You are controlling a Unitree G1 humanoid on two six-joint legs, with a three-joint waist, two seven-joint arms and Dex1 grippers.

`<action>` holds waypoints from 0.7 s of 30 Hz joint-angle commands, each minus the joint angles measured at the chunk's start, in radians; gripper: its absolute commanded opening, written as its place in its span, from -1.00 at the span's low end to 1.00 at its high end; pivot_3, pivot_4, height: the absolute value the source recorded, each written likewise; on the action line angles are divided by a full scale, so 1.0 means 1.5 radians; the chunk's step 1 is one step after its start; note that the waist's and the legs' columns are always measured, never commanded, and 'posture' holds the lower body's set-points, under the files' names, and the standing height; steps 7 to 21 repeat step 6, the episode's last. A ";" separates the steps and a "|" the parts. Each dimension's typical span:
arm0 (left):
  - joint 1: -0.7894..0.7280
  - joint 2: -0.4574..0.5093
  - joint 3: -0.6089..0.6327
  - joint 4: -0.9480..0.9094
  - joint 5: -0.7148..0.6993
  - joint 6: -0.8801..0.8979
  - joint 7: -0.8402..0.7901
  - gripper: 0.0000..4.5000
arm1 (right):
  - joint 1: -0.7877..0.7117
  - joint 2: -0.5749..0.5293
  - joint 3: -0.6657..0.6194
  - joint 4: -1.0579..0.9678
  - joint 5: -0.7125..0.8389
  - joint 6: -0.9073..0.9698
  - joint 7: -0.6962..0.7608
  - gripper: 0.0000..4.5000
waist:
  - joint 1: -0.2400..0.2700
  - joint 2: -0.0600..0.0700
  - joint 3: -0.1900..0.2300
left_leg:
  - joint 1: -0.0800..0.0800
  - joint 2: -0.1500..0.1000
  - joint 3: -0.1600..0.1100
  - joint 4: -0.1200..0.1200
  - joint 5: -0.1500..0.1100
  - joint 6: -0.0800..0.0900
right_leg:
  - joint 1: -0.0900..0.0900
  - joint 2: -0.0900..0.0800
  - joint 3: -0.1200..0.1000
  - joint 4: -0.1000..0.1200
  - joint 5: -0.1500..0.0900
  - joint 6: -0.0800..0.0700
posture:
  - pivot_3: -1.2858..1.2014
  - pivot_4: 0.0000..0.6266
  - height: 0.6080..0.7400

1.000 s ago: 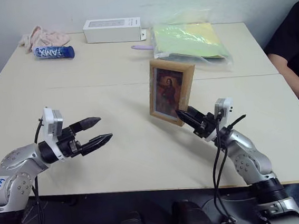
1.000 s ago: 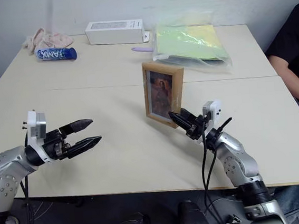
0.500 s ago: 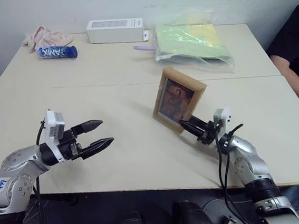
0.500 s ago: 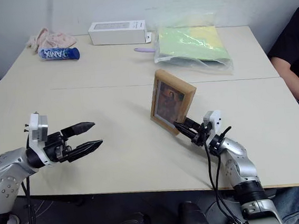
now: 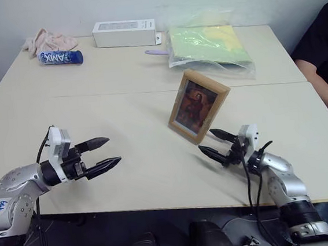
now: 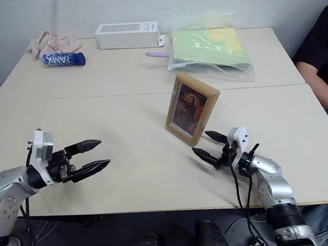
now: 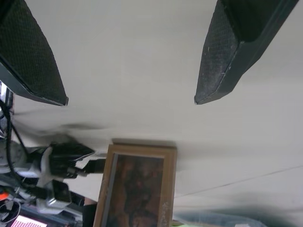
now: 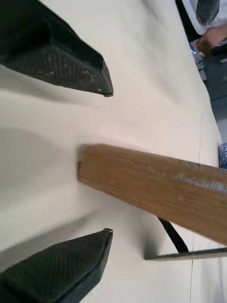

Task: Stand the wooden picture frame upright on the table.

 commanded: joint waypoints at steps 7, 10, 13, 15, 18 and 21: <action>0.094 0.028 0.054 0.057 0.132 -0.159 -0.020 1.00 | 0.116 -0.153 -0.091 -0.086 -0.063 -0.174 0.102 0.98 | 0.001 0.000 0.000 | 0.000 0.000 0.000 0.000 0.000 0.000 | 0.000 0.000 0.000 -0.001 0.000 0.000 | 0.03 -0.52 1.00; 0.094 0.028 0.054 0.057 0.132 -0.159 -0.020 1.00 | 0.116 -0.153 -0.091 -0.086 -0.063 -0.174 0.102 0.98 | 0.001 0.000 0.000 | 0.000 0.000 0.000 0.000 0.000 0.000 | 0.000 0.000 0.000 -0.001 0.000 0.000 | 0.03 -0.52 1.00; 0.094 0.028 0.054 0.057 0.132 -0.159 -0.020 1.00 | 0.116 -0.153 -0.091 -0.086 -0.063 -0.174 0.102 0.98 | 0.001 0.000 0.000 | 0.000 0.000 0.000 0.000 0.000 0.000 | 0.000 0.000 0.000 -0.001 0.000 0.000 | 0.03 -0.52 1.00; 0.094 0.028 0.054 0.057 0.132 -0.159 -0.020 1.00 | 0.116 -0.153 -0.091 -0.086 -0.063 -0.174 0.102 0.98 | 0.001 0.000 0.000 | 0.000 0.000 0.000 0.000 0.000 0.000 | 0.000 0.000 0.000 -0.001 0.000 0.000 | 0.03 -0.52 1.00; 0.094 0.028 0.054 0.057 0.132 -0.159 -0.020 1.00 | 0.116 -0.153 -0.091 -0.086 -0.063 -0.174 0.102 0.98 | 0.001 0.000 0.000 | 0.000 0.000 0.000 0.000 0.000 0.000 | 0.000 0.000 0.000 -0.001 0.000 0.000 | 0.03 -0.52 1.00; 0.094 0.028 0.054 0.057 0.132 -0.159 -0.020 1.00 | 0.116 -0.153 -0.091 -0.086 -0.063 -0.174 0.102 0.98 | 0.001 0.000 0.000 | 0.000 0.000 0.000 0.000 0.000 0.000 | 0.000 0.000 0.000 -0.001 0.000 0.000 | 0.03 -0.52 1.00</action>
